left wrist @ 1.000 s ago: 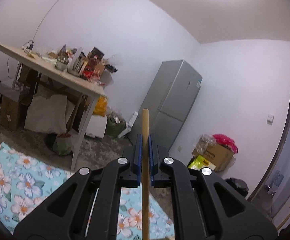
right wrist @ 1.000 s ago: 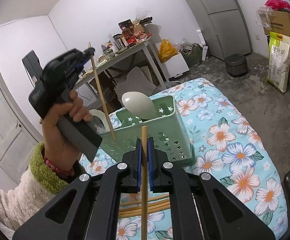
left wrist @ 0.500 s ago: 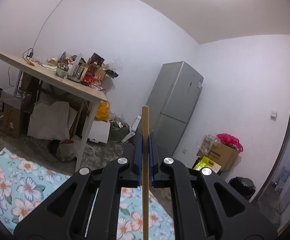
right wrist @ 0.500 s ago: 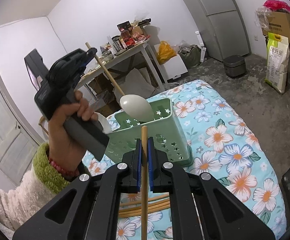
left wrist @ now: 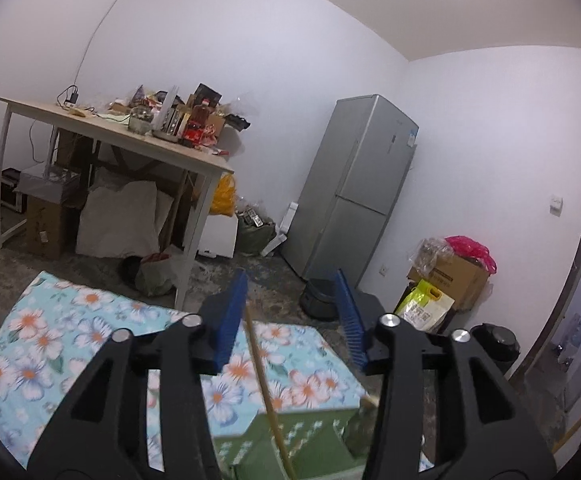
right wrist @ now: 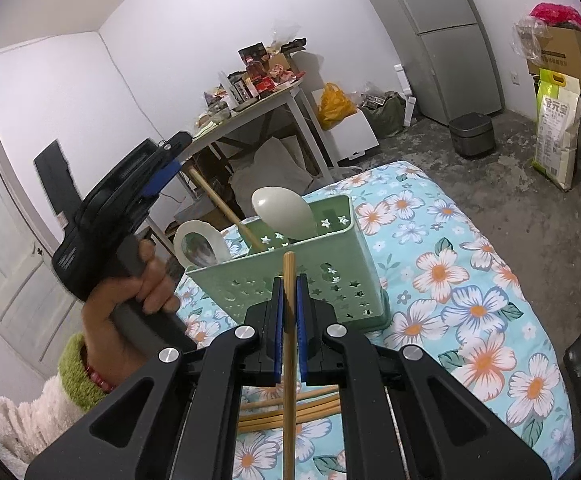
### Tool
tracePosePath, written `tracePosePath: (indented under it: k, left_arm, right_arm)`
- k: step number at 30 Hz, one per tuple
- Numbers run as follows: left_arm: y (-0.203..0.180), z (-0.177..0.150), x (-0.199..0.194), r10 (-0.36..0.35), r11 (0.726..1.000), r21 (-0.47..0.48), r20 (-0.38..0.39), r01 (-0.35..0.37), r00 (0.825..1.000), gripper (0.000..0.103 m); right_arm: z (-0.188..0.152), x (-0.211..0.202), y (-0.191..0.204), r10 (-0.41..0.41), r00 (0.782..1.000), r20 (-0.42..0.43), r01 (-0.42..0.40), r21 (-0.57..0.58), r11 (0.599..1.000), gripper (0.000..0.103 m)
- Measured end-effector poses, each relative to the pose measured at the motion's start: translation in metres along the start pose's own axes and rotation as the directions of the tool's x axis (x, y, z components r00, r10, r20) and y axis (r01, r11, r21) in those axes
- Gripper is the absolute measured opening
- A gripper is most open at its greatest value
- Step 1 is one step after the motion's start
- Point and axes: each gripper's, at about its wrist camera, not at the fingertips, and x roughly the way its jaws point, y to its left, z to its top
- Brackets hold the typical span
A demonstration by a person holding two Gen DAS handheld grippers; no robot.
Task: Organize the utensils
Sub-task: 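Lift the chopstick into the green holder and open the left tool, then insert the chopstick into the green holder and open the right tool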
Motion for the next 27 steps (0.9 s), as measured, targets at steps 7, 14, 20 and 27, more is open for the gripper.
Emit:
tracePosePath:
  k: [7, 14, 20, 27]
  left_arm:
    - [0.012, -0.004, -0.043, 0.020, 0.999, 0.036, -0.065, -0.018, 0.998, 0.058]
    - [0.024, -0.023, -0.086, 0.039, 0.995, 0.094, -0.181, -0.022, 0.983, 0.071]
    - [0.035, -0.052, -0.112, 0.085, 0.992, 0.110, -0.270, -0.058, 0.959, 0.077]
    - [0.042, -0.076, -0.131, 0.127, 0.990, 0.102, -0.332, -0.098, 0.935, 0.079]
  right_arm:
    - [-0.001, -0.003, 0.009, 0.004, 1.000, 0.006, -0.004, -0.025, 1.000, 0.006]
    - [0.012, -0.001, 0.024, 0.028, 0.999, 0.037, -0.024, -0.088, 0.996, 0.006]
    - [0.051, -0.001, 0.049, 0.078, 0.987, 0.143, -0.049, -0.196, 0.979, 0.006]
    - [0.107, 0.010, 0.079, 0.134, 0.947, 0.292, -0.039, -0.309, 0.950, 0.006]
